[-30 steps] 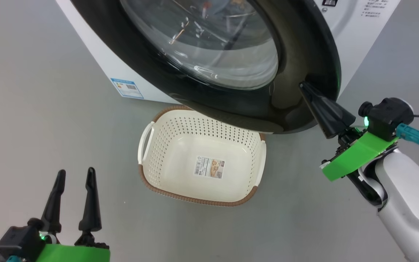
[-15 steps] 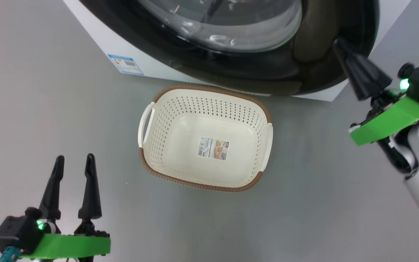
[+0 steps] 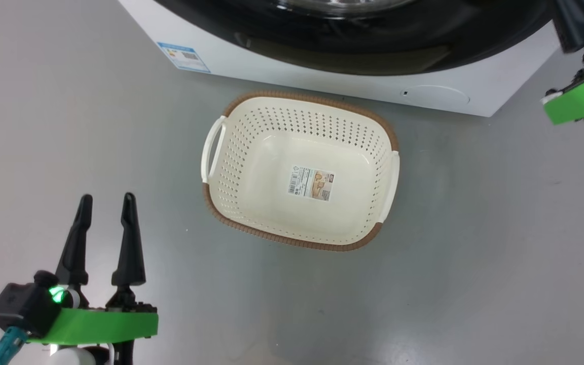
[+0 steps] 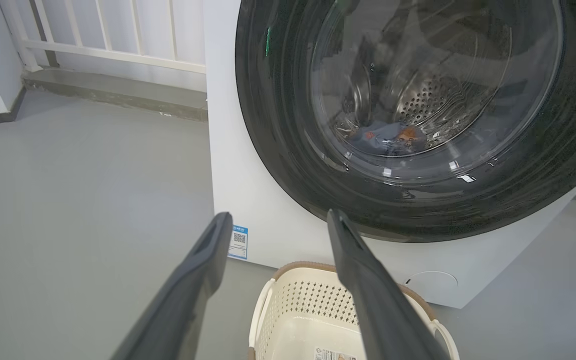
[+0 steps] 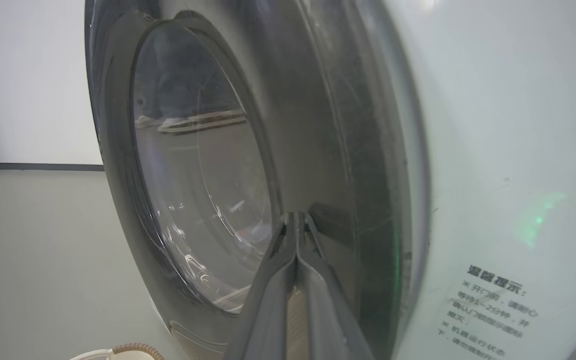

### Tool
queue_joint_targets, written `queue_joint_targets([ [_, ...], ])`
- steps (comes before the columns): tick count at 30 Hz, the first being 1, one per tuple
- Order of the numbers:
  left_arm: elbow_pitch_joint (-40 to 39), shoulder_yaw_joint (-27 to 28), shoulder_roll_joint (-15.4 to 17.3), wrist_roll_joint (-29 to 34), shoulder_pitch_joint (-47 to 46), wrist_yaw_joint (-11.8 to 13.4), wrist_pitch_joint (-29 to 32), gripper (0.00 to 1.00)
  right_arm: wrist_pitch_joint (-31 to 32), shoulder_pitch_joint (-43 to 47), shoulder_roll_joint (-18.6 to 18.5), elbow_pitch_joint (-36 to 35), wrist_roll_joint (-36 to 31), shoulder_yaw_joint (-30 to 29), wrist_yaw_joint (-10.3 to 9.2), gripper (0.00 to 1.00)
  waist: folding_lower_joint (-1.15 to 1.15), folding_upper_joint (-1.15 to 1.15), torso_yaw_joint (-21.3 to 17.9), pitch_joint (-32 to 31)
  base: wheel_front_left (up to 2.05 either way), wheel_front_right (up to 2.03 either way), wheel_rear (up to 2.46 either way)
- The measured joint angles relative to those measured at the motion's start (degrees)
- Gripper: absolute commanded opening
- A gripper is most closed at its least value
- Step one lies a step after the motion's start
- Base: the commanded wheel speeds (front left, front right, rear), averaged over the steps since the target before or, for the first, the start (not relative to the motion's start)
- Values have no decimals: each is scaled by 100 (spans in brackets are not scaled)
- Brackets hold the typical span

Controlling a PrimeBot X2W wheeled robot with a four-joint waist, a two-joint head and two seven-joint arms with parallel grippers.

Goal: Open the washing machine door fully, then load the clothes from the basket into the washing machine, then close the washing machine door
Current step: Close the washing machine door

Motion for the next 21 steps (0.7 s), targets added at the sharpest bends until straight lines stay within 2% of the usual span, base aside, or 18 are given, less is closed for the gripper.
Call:
queue_joint_targets([
  [4,3,-1,-1,-7,-36,0,0,100,-4,-185,-29,187,-23,-77,53,0,0,0,65,55,0,0,0],
  [10,34,-20,-1,-7,-36,0,0,100,-25,-186,171,460,-143,-285,57,0,0,0,96,-12,0,0,0],
  [21,99,-19,-1,3,-31,0,0,100,-24,-131,297,563,-224,-381,45,0,0,0,24,-249,0,0,0],
])
